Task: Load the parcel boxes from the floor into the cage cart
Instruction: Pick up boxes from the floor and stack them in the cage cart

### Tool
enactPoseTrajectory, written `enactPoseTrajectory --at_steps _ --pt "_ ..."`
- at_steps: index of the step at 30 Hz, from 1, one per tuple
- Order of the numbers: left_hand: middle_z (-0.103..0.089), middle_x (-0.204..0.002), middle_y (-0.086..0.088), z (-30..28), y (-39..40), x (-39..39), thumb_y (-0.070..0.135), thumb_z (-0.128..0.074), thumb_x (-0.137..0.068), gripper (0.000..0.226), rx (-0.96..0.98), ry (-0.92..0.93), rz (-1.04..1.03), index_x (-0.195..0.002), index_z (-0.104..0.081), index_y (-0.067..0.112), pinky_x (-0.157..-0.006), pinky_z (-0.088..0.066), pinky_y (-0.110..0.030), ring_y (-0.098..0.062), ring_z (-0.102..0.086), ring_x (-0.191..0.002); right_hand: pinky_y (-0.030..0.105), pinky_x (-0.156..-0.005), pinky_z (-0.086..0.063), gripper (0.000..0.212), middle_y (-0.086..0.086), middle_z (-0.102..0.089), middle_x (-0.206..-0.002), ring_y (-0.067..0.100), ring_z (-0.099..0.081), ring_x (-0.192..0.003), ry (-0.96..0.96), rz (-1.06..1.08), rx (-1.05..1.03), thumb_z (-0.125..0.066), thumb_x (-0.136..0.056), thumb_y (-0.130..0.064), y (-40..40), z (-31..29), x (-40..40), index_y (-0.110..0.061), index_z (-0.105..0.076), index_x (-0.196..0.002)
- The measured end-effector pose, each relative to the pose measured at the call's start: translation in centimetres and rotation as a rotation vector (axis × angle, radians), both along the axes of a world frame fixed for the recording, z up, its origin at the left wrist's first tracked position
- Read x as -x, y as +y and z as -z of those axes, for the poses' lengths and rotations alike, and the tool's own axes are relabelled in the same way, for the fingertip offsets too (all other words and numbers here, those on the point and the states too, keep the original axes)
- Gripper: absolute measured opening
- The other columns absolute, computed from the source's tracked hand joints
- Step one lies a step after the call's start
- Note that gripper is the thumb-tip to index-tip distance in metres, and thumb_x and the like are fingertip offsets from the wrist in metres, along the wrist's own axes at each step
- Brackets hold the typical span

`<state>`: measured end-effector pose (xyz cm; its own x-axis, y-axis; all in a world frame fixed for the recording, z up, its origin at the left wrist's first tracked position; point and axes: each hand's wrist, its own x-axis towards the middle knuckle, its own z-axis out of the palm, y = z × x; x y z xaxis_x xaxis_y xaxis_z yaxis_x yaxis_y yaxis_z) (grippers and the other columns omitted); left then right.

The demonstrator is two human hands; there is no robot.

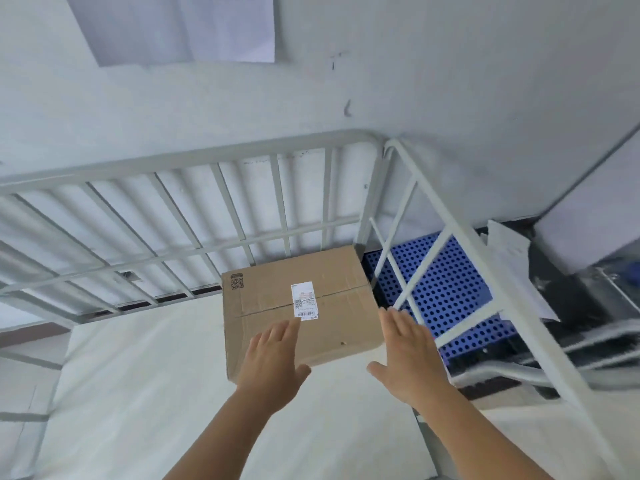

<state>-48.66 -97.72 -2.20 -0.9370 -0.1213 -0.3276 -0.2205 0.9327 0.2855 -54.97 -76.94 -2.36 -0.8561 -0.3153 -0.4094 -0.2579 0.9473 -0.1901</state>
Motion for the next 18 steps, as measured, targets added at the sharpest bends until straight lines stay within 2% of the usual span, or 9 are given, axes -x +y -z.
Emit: enactPoseTrajectory --at_steps 11,18 --pt "-0.018 -0.160 0.002 -8.8 5.1 -5.7 0.044 -0.056 -0.092 0.081 -0.041 0.195 0.365 -0.155 -0.010 0.022 -0.119 -0.016 -0.037 -0.020 -0.023 -0.144 0.043 -0.121 -0.002 0.090 0.001 0.001 -0.165 0.023 0.003 -0.152 0.247 0.373 -0.014 -0.054 -0.094 -0.050 5.6 -10.9 -13.8 -0.019 0.003 -0.157" --pt "-0.017 -0.160 0.002 -12.6 10.4 -10.1 0.041 -0.055 -0.093 0.078 -0.105 0.288 0.611 -0.155 -0.011 0.023 -0.120 -0.015 -0.037 -0.019 -0.019 -0.146 0.042 -0.122 -0.004 0.090 0.000 -0.006 -0.164 0.022 -0.001 -0.151 0.357 0.643 -0.005 -0.058 -0.091 -0.047 9.5 -14.4 -23.3 -0.020 -0.001 -0.156"
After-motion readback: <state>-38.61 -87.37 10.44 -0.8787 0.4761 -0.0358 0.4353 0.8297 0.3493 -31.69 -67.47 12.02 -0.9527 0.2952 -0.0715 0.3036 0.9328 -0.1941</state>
